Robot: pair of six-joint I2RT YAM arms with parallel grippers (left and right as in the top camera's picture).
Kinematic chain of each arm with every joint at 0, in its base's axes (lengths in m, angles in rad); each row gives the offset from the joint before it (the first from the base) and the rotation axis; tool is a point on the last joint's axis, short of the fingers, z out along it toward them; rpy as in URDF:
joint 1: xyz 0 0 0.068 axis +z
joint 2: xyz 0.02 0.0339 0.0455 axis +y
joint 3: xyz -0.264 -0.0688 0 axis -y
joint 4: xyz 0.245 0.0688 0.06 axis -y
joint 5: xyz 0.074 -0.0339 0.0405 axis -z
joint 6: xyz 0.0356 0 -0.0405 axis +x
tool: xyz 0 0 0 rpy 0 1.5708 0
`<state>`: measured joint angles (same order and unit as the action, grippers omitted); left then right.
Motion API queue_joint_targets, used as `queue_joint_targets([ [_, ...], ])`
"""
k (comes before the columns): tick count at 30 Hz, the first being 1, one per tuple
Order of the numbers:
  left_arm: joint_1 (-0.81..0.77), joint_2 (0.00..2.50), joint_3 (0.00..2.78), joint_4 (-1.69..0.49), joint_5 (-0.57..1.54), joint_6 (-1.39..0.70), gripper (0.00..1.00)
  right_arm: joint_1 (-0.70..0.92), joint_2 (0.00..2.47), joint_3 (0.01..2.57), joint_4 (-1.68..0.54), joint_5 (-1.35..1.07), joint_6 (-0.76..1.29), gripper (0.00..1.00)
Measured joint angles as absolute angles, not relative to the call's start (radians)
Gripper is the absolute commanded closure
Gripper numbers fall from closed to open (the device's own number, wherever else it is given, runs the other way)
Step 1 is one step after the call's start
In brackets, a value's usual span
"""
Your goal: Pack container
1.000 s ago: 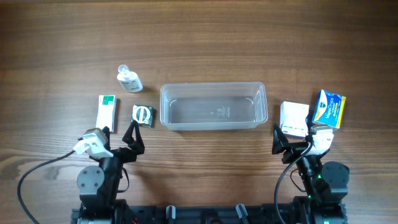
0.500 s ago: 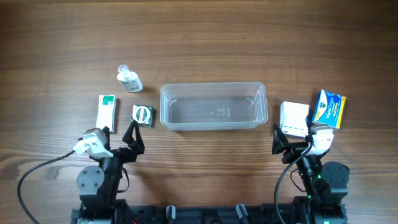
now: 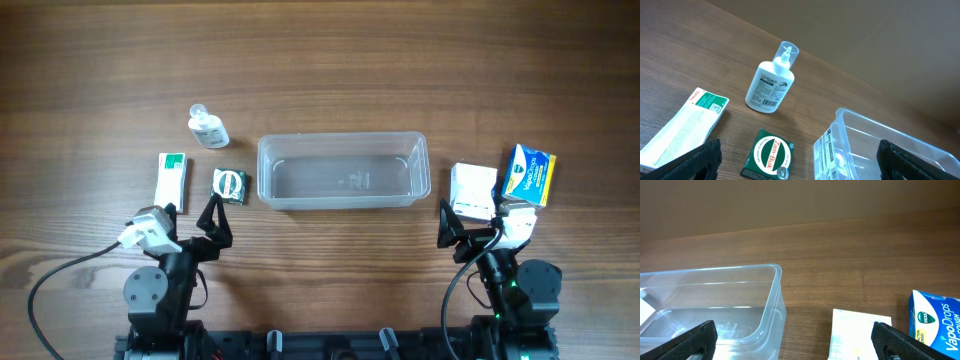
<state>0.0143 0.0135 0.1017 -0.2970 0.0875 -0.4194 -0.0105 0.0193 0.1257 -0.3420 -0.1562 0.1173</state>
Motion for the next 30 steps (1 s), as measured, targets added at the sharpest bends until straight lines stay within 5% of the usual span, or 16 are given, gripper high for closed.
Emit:
queue_joint_targets([
  [10,0.014,0.014,0.102,-0.297,0.088,-0.419,0.00,-0.010,0.019,0.125,-0.320,-0.157,0.138,0.00],
  [16,0.014,0.014,0.102,-0.297,0.088,-0.419,0.00,-0.010,0.020,0.129,-0.205,-0.284,0.404,0.00],
  [20,0.014,0.014,0.102,-0.297,0.088,-0.419,0.00,-0.010,0.064,0.340,-0.193,-0.348,0.418,0.00],
  [30,0.014,0.014,0.099,-0.295,0.088,-0.420,0.00,-0.010,0.805,1.095,-0.884,-0.072,0.174,0.00],
])
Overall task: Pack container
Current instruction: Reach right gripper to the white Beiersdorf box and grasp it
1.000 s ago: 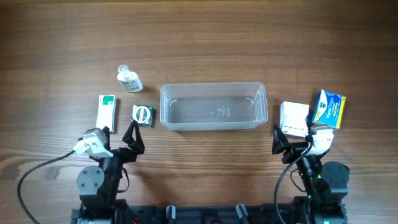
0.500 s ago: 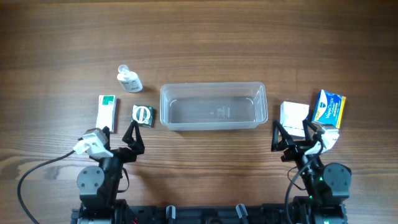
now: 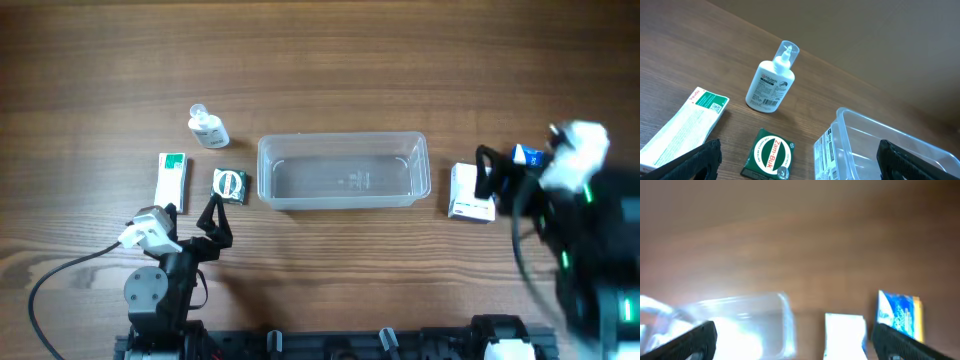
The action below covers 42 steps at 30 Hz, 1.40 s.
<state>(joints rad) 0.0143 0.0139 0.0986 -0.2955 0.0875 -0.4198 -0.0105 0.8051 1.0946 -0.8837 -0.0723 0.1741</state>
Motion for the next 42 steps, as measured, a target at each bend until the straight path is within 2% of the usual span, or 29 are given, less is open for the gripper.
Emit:
queue_joint_targets([
  [6,0.014,0.014,0.098,-0.295,0.088,-0.419,0.00,-0.010,1.206,1.139,-0.973,-0.016,0.128,0.00],
  [12,0.014,0.014,0.098,-0.295,0.088,-0.419,0.00,-0.024,1.502,1.140,-0.953,0.001,0.125,0.00],
  [17,0.014,0.014,0.098,-0.295,0.088,-0.419,0.00,-0.039,1.659,1.140,-0.971,-0.014,0.125,0.00],
  [24,0.014,0.014,0.098,-0.295,0.088,-0.419,0.00,-0.074,1.691,1.065,-0.883,-0.022,0.125,0.01],
  [31,0.014,0.014,0.098,-0.295,0.088,-0.419,0.00,-0.075,1.691,0.970,-0.783,-0.030,0.153,0.12],
  [39,0.014,0.014,0.098,-0.295,0.088,-0.419,0.00,-0.075,1.689,0.929,-0.776,-0.008,0.207,0.39],
  [42,0.014,0.014,0.098,-0.295,0.088,-0.419,0.00,-0.075,1.647,0.966,-0.879,0.002,0.218,0.39],
])
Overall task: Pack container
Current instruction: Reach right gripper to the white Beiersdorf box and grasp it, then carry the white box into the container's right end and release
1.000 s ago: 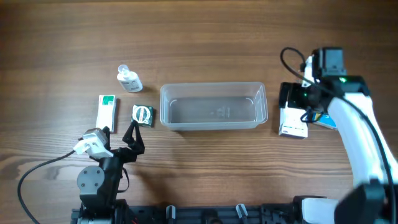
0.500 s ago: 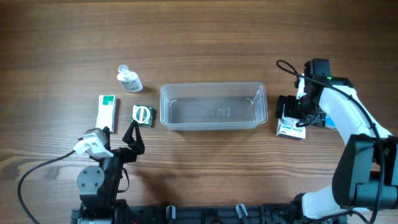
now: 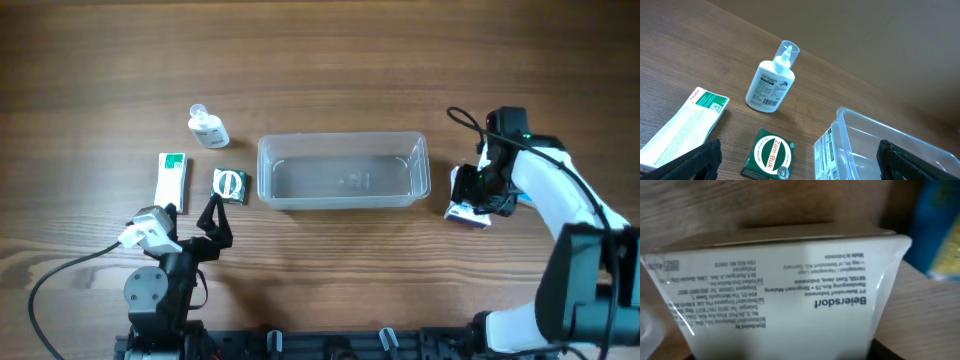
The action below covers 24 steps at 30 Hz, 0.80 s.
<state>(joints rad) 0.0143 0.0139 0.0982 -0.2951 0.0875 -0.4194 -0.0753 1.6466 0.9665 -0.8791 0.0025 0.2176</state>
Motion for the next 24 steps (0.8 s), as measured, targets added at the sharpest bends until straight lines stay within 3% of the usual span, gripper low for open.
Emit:
queue_joint_targets([
  [5,0.014,0.014,0.098,-0.295,0.088,-0.419,0.00,-0.030,1.421,1.102,-0.970,0.001,0.223,0.39],
  [11,0.014,0.014,0.098,-0.295,0.088,-0.419,0.00,0.213,1.137,1.170,-0.936,-0.004,0.296,0.39],
  [17,0.014,0.014,0.098,-0.295,0.088,-0.419,0.00,0.389,1.280,1.155,-0.781,0.005,0.410,0.40],
  [24,0.014,0.014,0.098,-0.295,0.088,-0.419,0.00,0.410,1.596,1.140,-0.749,0.028,0.466,0.38],
])
